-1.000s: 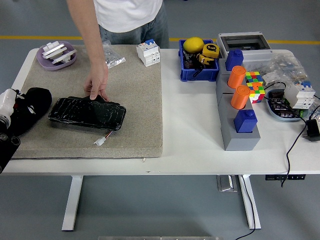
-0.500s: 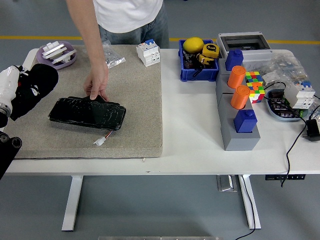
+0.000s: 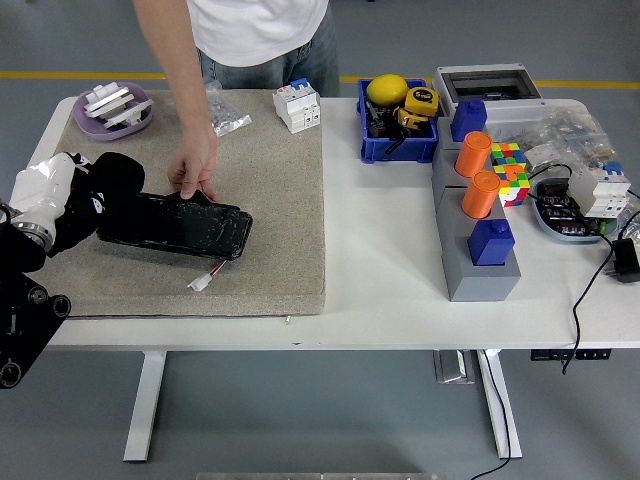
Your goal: Pick the rag up,wipe the panel,place it on the desk
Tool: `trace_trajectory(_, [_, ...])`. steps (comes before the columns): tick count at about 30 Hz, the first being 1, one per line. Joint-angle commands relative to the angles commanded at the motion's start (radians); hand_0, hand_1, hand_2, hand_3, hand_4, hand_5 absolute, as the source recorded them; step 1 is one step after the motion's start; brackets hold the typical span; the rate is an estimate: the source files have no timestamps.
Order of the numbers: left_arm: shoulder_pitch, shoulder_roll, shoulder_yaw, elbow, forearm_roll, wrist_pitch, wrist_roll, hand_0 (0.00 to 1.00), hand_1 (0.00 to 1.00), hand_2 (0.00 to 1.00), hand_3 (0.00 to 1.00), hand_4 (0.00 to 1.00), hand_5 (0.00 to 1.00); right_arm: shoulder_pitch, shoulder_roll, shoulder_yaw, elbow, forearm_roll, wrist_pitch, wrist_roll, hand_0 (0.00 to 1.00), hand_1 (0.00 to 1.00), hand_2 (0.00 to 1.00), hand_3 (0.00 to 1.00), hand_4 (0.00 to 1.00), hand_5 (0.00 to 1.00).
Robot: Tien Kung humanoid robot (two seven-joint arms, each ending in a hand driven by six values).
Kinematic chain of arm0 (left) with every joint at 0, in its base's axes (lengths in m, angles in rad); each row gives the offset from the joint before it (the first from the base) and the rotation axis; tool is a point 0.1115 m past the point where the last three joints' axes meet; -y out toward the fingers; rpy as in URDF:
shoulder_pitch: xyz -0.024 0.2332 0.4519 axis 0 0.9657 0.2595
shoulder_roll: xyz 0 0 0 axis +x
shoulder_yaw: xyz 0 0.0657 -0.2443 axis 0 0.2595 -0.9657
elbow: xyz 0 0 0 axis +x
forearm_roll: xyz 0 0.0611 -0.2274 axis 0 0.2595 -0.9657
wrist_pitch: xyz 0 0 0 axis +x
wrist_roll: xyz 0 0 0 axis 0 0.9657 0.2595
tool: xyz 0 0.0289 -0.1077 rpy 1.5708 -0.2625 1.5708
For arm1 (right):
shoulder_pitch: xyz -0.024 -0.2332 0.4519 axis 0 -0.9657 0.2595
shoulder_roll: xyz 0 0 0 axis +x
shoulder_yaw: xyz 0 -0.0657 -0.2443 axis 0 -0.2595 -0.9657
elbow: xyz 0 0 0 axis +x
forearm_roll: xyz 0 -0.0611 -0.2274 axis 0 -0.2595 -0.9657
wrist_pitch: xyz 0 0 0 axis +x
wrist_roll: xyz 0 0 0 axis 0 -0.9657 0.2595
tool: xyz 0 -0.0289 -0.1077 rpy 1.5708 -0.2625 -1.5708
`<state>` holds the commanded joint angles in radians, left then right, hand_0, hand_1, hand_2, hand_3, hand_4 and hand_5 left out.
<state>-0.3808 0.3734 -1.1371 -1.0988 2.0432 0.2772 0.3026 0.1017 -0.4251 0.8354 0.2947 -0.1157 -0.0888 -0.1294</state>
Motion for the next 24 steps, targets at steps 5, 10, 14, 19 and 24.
trace_trajectory(5, [0.004,-0.011,0.036,-0.021,-0.003,-0.006,0.01,0.227,0.46,0.56,0.48,0.104,0.002,0.001,-0.001,0.002,0.001,-0.001,-0.002,0.003,0.749,0.621,0.629,0.56,0.911,0.425])
trace_trajectory(10, [0.006,-0.02,0.091,-0.041,-0.011,0.004,0.011,0.227,0.46,0.562,0.483,0.097,0.002,0.0,-0.003,0.0,0.0,0.0,0.0,0.004,0.749,0.621,0.629,0.56,0.913,0.427])
trace_trajectory(14, [0.006,-0.023,0.149,-0.067,-0.016,0.018,0.015,0.227,0.46,0.562,0.483,0.097,0.002,0.0,-0.005,-0.001,0.001,0.0,0.001,0.004,0.749,0.621,0.629,0.56,0.913,0.427])
trace_trajectory(19, [0.002,-0.028,0.228,-0.134,-0.012,0.024,0.031,0.228,0.457,0.56,0.482,0.085,0.002,0.0,-0.006,-0.003,0.0,0.001,0.003,0.004,0.748,0.621,0.629,0.559,0.913,0.426])
trace_trajectory(24, [-0.008,-0.04,0.298,-0.183,-0.012,0.025,0.041,0.228,0.456,0.56,0.481,0.072,0.002,0.002,-0.007,-0.003,0.001,0.0,0.003,0.004,0.749,0.621,0.628,0.559,0.913,0.427])
